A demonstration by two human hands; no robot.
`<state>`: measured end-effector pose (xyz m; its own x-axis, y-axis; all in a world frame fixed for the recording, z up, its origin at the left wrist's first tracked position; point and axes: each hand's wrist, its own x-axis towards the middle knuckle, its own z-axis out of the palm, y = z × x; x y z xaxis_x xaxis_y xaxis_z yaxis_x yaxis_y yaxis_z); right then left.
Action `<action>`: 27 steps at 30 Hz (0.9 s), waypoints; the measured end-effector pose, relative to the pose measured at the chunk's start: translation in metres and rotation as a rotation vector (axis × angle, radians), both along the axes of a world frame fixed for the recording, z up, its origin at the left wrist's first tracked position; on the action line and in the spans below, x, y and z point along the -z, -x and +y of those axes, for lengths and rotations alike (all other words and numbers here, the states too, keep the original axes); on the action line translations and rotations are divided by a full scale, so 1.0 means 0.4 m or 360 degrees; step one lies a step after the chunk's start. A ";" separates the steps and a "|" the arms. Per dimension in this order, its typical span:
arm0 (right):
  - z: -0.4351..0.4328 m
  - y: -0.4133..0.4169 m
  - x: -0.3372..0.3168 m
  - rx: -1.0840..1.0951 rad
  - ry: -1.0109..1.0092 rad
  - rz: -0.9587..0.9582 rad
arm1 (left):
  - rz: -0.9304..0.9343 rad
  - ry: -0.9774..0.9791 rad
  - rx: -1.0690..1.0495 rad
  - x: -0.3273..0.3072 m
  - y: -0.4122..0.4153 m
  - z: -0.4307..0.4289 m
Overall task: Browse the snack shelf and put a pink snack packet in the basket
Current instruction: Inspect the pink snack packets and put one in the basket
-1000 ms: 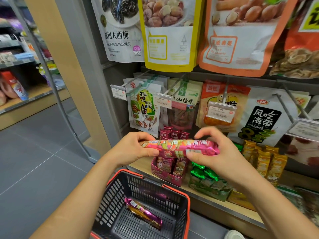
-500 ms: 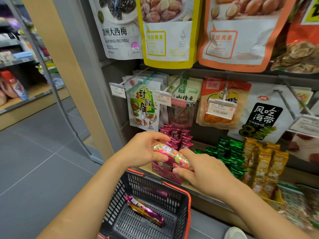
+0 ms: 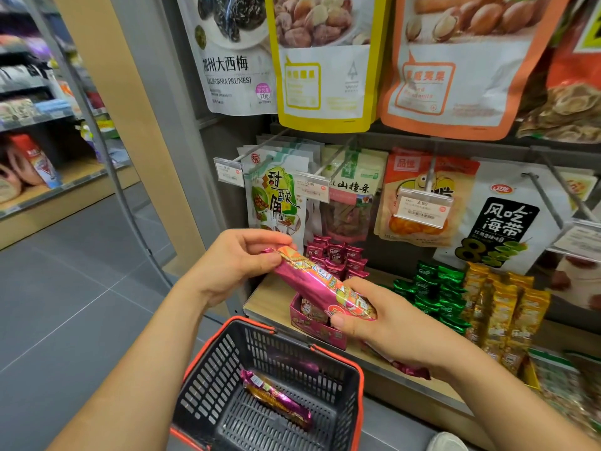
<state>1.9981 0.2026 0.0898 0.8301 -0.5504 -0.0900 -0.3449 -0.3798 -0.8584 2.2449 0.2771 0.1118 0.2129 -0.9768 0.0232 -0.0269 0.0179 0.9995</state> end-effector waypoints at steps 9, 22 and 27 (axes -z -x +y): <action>-0.007 0.015 -0.025 -0.0025 -0.0269 0.0156 | -0.0057 0.0088 -0.0136 0.011 0.027 -0.016; 0.018 0.002 -0.028 -0.0065 -0.0771 -0.0066 | -0.1100 0.0049 -0.0289 0.020 0.038 -0.031; 0.011 0.000 -0.011 0.0050 -0.0245 0.0034 | -0.0703 0.0070 -0.0294 0.013 0.023 -0.028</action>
<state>1.9983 0.2070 0.0943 0.8095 -0.5545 -0.1929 -0.3735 -0.2329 -0.8979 2.2357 0.2660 0.1066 0.3435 -0.9195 0.1911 -0.4556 0.0148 0.8901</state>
